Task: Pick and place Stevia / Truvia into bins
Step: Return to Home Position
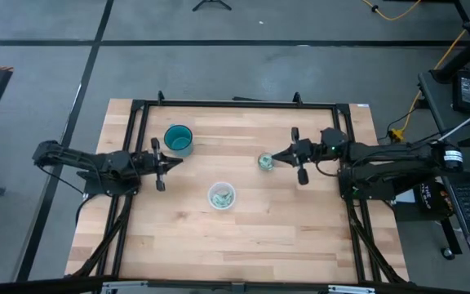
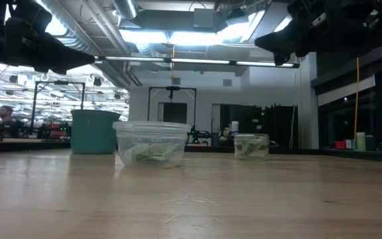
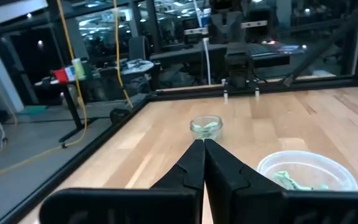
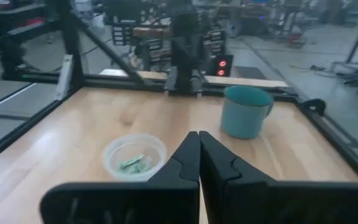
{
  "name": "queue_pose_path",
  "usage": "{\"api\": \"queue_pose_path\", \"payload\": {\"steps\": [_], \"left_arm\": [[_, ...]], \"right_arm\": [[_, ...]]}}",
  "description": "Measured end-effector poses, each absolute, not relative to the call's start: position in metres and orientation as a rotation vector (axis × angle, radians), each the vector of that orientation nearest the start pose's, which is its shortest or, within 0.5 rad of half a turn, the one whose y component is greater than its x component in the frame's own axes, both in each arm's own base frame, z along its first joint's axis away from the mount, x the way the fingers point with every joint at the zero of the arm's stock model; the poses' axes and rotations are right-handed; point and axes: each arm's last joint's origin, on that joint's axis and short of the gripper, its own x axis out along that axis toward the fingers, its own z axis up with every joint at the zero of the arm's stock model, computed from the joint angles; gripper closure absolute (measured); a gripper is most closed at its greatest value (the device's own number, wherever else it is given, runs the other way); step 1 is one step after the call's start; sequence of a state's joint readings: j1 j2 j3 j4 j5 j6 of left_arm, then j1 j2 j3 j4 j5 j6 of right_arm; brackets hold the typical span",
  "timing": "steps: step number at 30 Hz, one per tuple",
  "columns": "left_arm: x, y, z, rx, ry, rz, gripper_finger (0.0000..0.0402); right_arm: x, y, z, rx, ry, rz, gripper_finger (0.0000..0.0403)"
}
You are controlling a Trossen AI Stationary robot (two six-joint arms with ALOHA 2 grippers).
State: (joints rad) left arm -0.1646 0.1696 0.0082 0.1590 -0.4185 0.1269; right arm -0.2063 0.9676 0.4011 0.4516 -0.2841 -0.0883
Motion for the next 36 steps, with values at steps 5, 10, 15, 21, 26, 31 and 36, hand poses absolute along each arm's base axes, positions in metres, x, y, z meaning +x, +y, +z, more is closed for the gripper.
{"api": "queue_pose_path", "payload": {"steps": [5,10,15,21,26,31,36], "left_arm": [[0.101,0.0,0.166,0.084,0.022,0.264,0.0401],[0.099,0.007,0.169,0.088,-0.011,0.278,0.04],[0.098,0.014,0.168,0.067,-0.009,0.299,0.04],[0.097,0.022,0.167,0.065,-0.001,0.341,0.04],[0.096,0.025,0.167,0.065,0.005,0.354,0.0399],[0.096,0.025,0.167,0.065,0.005,0.355,0.04],[0.096,0.025,0.167,0.064,0.005,0.355,0.0397]], "right_arm": [[0.196,-0.033,0.23,-0.056,0.134,0.093,0.0403],[0.195,-0.032,0.23,-0.073,0.137,0.111,0.0403],[0.19,-0.031,0.237,-0.093,0.099,0.118,0.0403],[0.169,-0.028,0.223,-0.101,0.046,0.088,0.0403],[0.143,-0.028,0.202,-0.09,-0.037,0.035,0.0403],[0.121,-0.028,0.193,-0.086,-0.131,-0.012,0.0403],[0.112,-0.026,0.18,-0.058,-0.114,-0.008,0.0403]]}}
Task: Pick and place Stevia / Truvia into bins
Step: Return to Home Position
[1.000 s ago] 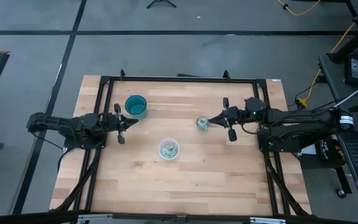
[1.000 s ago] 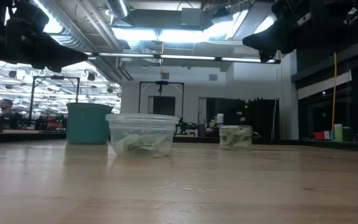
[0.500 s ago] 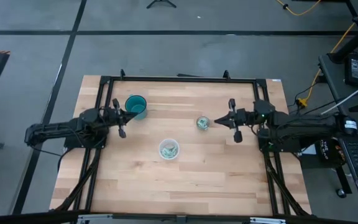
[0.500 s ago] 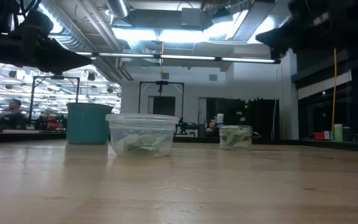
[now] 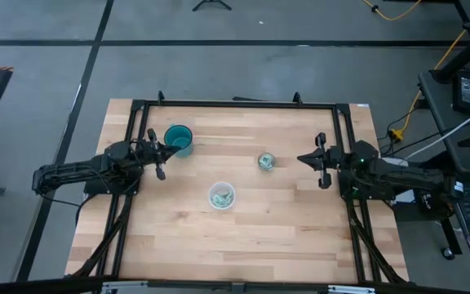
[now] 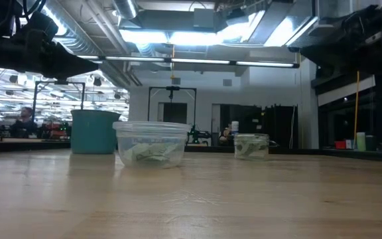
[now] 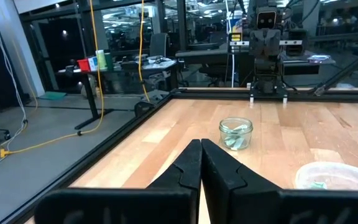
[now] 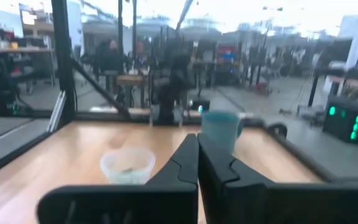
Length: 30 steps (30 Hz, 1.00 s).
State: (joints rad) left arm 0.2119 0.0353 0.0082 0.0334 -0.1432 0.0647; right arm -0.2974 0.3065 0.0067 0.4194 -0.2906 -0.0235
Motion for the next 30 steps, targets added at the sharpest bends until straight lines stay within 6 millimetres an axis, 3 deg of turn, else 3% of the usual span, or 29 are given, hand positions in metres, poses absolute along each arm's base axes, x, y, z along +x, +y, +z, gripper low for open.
{"api": "queue_pose_path", "payload": {"steps": [25,30], "left_arm": [[0.0958,0.0253,0.167,0.046,0.0,0.373,0.0393],[0.0958,0.0254,0.1671,0.047,0.0,0.374,0.0392]], "right_arm": [[0.1113,-0.0227,0.1727,-0.047,-0.047,0.089,0.0386],[0.1113,-0.0227,0.1726,0.058,-0.041,0.091,0.0383]]}}
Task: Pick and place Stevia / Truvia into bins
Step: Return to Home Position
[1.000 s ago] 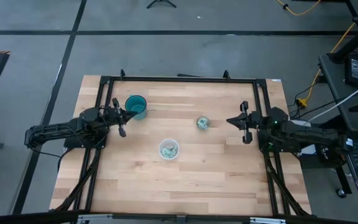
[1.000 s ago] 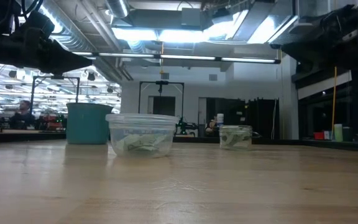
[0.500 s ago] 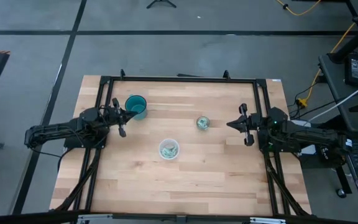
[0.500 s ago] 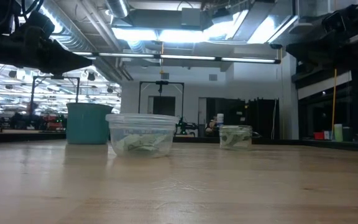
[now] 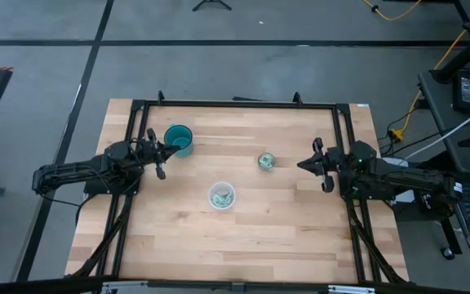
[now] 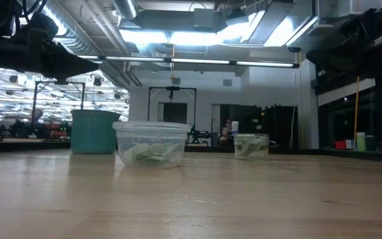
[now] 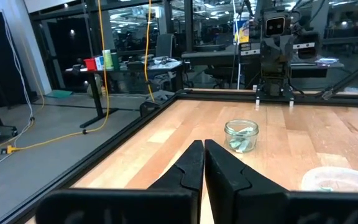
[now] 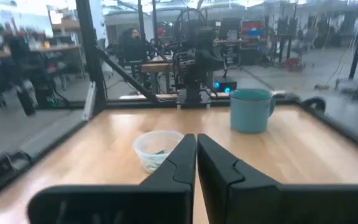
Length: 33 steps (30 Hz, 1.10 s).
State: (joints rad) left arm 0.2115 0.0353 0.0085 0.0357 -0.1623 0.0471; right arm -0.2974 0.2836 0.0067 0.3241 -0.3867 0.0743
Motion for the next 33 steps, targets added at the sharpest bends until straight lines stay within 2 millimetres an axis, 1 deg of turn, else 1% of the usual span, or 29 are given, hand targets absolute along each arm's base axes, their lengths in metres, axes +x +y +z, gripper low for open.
{"api": "queue_pose_path", "payload": {"steps": [4,15,21,25,28,33], "left_arm": [[0.096,0.025,0.167,0.047,0.0,0.374,0.0395],[0.096,0.025,0.167,0.047,0.0,0.374,0.0391],[0.096,0.025,0.167,0.047,-0.001,0.374,0.0391],[0.096,0.025,0.167,0.047,-0.001,0.374,0.0394],[0.096,0.025,0.167,0.047,-0.001,0.374,0.0395],[0.096,0.025,0.167,0.047,-0.001,0.374,0.0392]], "right_arm": [[0.111,-0.023,0.173,0.138,-0.037,0.092,0.0382],[0.112,-0.022,0.172,0.138,-0.032,0.1,0.0382],[0.109,-0.004,0.163,0.088,0.062,0.21,0.0382],[0.105,0.005,0.167,0.099,0.011,0.232,0.0382],[0.102,0.012,0.171,0.131,-0.017,0.295,0.0382],[0.097,0.02,0.171,0.113,-0.03,0.377,0.0382]]}}
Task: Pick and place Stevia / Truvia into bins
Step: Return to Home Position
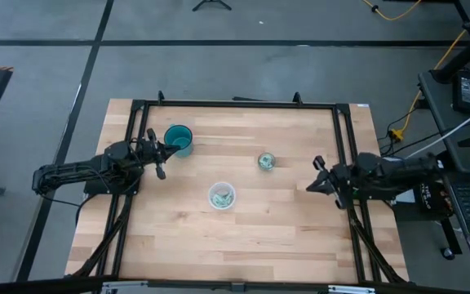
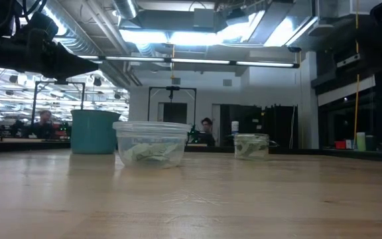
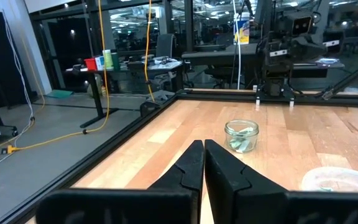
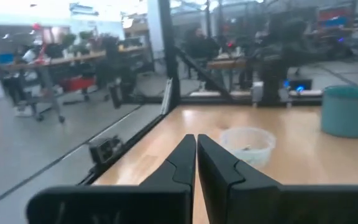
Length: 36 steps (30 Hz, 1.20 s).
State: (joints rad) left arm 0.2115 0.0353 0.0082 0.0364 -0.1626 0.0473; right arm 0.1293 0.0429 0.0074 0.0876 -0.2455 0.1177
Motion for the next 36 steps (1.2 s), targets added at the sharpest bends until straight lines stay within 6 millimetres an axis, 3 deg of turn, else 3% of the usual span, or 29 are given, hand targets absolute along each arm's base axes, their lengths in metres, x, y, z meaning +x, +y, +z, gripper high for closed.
{"api": "queue_pose_path", "payload": {"steps": [36], "left_arm": [[0.0958,0.0254,0.1671,0.047,-0.001,0.374,0.0393]], "right_arm": [[0.0942,0.0223,0.1716,0.093,-0.044,0.409,0.0382]]}}
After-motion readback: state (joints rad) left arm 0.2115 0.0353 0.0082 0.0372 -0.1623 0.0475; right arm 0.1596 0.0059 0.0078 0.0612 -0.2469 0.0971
